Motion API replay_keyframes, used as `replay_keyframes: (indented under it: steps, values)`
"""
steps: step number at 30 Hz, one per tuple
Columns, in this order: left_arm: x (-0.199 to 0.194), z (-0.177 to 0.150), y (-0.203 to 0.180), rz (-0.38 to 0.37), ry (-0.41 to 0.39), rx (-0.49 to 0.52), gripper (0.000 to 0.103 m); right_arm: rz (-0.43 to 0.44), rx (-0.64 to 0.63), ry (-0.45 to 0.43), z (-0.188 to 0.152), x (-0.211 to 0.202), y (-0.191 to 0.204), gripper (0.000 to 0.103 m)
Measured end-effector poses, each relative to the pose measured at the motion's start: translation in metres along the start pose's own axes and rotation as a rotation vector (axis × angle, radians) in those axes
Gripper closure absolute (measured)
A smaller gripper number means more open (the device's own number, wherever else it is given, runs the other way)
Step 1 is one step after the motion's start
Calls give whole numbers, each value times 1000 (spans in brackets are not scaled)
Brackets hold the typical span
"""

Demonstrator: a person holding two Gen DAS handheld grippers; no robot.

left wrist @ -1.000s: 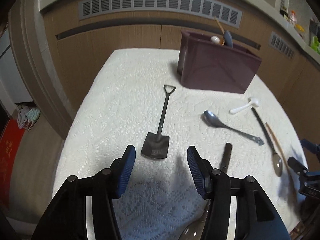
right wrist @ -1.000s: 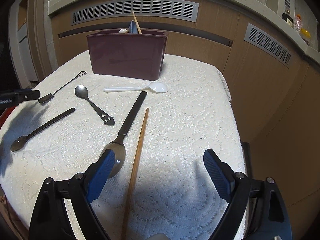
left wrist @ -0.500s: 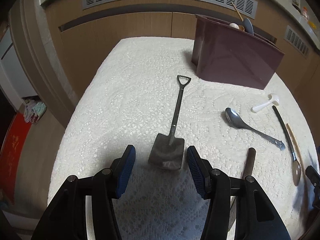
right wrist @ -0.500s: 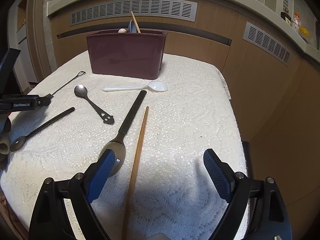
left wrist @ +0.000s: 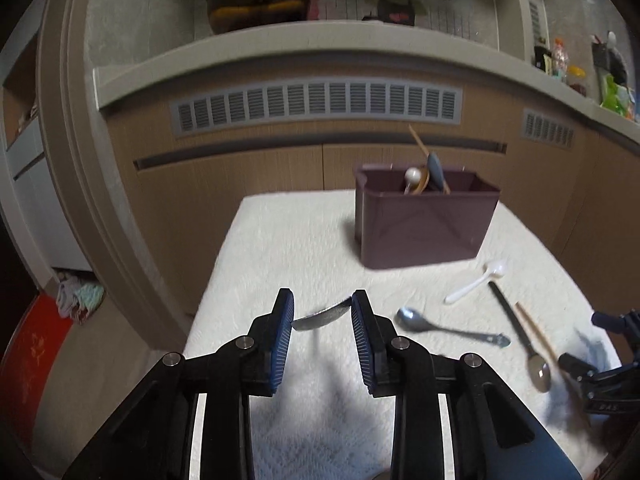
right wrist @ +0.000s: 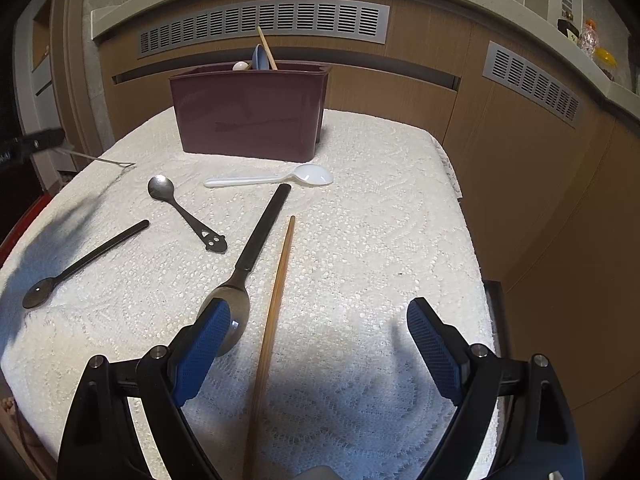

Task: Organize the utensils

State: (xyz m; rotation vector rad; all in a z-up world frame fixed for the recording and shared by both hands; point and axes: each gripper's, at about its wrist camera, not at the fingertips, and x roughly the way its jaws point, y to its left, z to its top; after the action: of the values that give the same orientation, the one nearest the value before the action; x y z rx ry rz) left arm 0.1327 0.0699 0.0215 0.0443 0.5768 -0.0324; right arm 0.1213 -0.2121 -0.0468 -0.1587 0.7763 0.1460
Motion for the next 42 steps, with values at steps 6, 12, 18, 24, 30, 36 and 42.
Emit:
replay_keyframes:
  steps: [6, 12, 18, 24, 30, 36, 42]
  values:
    - [-3, 10, 3, -9, -9, -17, 74, 44, -13, 36, 7, 1, 1, 70]
    - [2, 7, 5, -28, 6, -32, 82, 121, 21, 124, 18, 23, 4, 77]
    - [8, 1, 15, -32, 34, -63, 83, 82, -16, 179, 29, 47, 21, 97]
    - [9, -11, 32, -73, 118, -120, 82, 79, -51, 141, 35, 25, 26, 98]
    - [9, -54, 2, -170, 275, -98, 71, 120, 28, 59, 49, -8, 5, 98]
    - [26, -80, -37, -130, 393, -75, 57, 114, 40, 10, 52, -21, 4, 98]
    - [31, -79, -33, -79, 402, -117, 57, 109, 42, -14, 47, -24, 5, 98]
